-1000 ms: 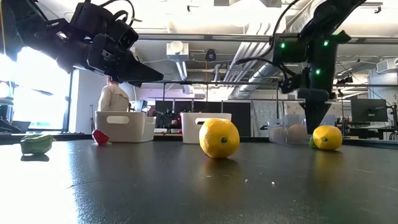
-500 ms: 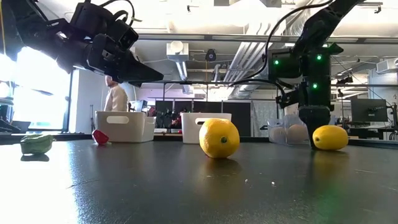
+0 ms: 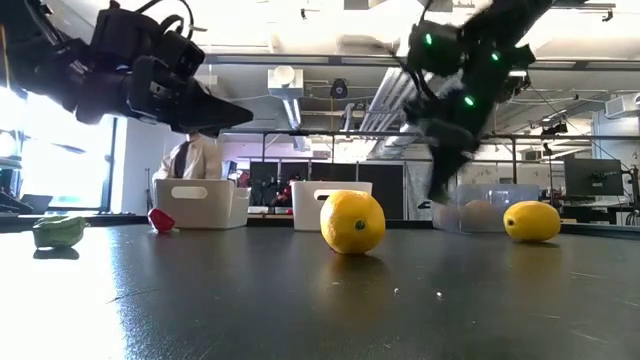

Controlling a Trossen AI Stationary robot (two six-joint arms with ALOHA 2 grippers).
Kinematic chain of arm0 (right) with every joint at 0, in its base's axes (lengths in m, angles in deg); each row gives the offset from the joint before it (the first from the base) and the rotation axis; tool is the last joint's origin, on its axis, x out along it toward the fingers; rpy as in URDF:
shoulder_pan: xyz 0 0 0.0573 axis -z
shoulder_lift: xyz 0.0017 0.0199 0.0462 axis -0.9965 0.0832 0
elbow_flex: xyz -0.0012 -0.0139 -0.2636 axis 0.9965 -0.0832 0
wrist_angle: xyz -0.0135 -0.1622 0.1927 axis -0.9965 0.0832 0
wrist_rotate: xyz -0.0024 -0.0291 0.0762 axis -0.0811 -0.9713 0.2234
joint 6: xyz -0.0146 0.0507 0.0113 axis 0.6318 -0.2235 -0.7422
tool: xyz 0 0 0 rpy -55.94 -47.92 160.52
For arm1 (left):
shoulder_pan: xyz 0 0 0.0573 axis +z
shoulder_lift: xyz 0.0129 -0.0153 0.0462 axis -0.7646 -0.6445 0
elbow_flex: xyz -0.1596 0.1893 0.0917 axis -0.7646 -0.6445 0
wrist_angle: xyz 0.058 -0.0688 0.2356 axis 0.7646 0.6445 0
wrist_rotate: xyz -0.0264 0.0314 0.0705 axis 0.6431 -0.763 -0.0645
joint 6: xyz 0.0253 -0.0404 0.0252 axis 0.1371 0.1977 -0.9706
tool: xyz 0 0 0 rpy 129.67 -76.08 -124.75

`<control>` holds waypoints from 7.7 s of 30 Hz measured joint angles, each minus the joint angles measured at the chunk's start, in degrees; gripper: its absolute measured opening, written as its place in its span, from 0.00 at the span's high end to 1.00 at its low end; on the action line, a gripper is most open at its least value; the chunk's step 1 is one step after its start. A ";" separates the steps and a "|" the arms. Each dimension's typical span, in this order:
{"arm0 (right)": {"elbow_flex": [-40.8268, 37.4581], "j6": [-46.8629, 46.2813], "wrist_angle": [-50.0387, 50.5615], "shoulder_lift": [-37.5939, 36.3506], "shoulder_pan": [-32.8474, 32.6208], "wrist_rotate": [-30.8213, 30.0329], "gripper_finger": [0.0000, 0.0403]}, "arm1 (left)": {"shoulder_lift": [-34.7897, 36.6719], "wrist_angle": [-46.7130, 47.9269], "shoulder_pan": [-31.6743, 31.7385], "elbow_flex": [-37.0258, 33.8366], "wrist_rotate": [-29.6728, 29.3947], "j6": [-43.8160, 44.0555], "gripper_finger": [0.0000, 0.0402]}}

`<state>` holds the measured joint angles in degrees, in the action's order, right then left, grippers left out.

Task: Sort produce into baskets

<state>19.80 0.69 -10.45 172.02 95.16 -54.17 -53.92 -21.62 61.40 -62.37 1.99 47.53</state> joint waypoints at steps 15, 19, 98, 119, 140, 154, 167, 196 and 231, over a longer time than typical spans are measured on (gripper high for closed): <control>14.88 12.16 -23.29 10.45 6.06 -2.50 0.89 | 0.00 -4.58 0.08 -3.15 -1.09 0.02 1.00; 21.14 13.84 -18.99 16.28 9.71 -1.33 0.89 | 0.00 -4.41 0.07 -3.18 -1.15 0.00 1.00; 57.49 10.60 21.98 43.27 14.11 2.23 0.48 | 0.00 -3.61 0.03 -3.09 -0.79 0.07 1.00; 43.38 13.75 8.79 30.82 5.34 -9.77 0.96 | 0.00 -0.53 -0.01 -3.09 -0.57 1.46 1.00; -5.26 7.92 -47.18 5.44 -0.34 -1.04 1.00 | 0.00 12.16 -4.98 1.30 -0.48 -4.32 1.00; -6.26 10.49 -48.00 5.46 -0.19 0.27 1.00 | 0.00 56.86 -19.40 17.33 -7.95 -7.38 0.99; -6.26 11.34 -47.50 5.46 -0.19 0.24 1.00 | 0.00 81.53 -31.14 24.78 -13.67 -9.08 0.71; -6.19 11.36 -47.08 5.49 -0.19 0.22 1.00 | -6.14 79.61 -36.69 22.00 -19.13 -23.89 0.65; -6.19 11.41 -46.69 5.49 -0.19 0.22 1.00 | 5.79 98.02 13.85 38.64 -22.37 -10.62 0.91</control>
<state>13.61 12.10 -57.14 177.51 94.96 -53.95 -48.13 76.40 75.25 -23.73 -20.38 36.91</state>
